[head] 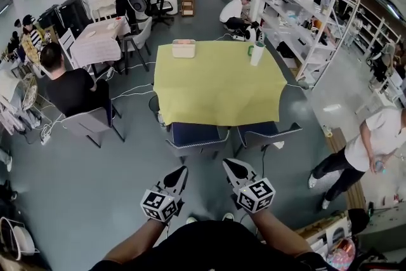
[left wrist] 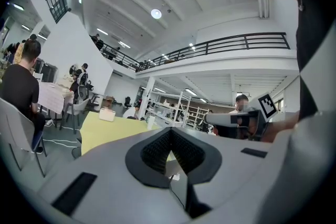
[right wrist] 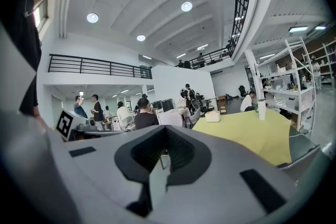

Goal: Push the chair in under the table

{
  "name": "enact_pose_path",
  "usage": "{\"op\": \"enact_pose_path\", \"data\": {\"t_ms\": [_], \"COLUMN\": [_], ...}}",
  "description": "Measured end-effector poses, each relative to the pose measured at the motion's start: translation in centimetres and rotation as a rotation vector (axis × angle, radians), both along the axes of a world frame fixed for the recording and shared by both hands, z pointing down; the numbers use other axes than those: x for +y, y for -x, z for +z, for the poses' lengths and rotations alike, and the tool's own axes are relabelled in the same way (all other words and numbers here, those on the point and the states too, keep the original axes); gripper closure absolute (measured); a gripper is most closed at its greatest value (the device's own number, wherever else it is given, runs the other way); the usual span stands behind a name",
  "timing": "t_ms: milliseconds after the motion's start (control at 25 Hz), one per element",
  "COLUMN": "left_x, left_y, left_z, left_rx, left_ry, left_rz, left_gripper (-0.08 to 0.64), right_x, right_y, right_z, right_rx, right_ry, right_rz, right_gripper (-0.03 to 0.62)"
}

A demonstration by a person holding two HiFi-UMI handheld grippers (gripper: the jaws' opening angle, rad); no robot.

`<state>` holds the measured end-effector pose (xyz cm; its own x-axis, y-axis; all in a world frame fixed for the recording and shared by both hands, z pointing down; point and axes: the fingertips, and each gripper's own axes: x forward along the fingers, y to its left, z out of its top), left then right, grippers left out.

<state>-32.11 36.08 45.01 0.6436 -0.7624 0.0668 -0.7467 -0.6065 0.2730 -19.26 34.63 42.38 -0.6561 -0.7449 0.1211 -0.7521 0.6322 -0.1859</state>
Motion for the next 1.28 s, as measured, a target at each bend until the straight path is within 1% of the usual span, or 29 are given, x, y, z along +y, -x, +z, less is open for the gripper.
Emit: {"op": "enact_pose_path", "data": {"t_ms": [280,440,680,840,1000,1280], "left_x": [0.5,1.0,1.3,0.7,-0.5,-2.5], "left_y": [1.6,2.6,3.7,4.2,4.4,4.8], "left_z": [0.5,1.2,2.9,3.3,3.1,4.0], "left_rx": [0.005,0.013,0.017,0.015,0.009,-0.008], "left_ry": [0.019,0.026,0.059,0.071,0.065,0.078], "left_rz": [0.001,-0.006,-0.016,-0.017,-0.019,-0.039], "left_gripper": [0.551,0.551,0.551,0.551,0.551,0.551], "right_x": [0.4,1.2,1.5,0.9,-0.1,-2.5], "right_y": [0.4,1.2,2.1,2.5,2.6,2.5], "right_z": [0.8,2.0,3.5,3.8,4.2,4.9], "right_rx": [-0.043,-0.021,0.009,0.005,0.0,-0.015], "right_ry": [0.044,0.073,0.095,0.103,0.113,0.114], "right_rz": [0.044,0.054,0.05,0.055,0.057,0.048], "right_gripper": [0.578,0.578,0.578,0.578,0.578,0.578]}}
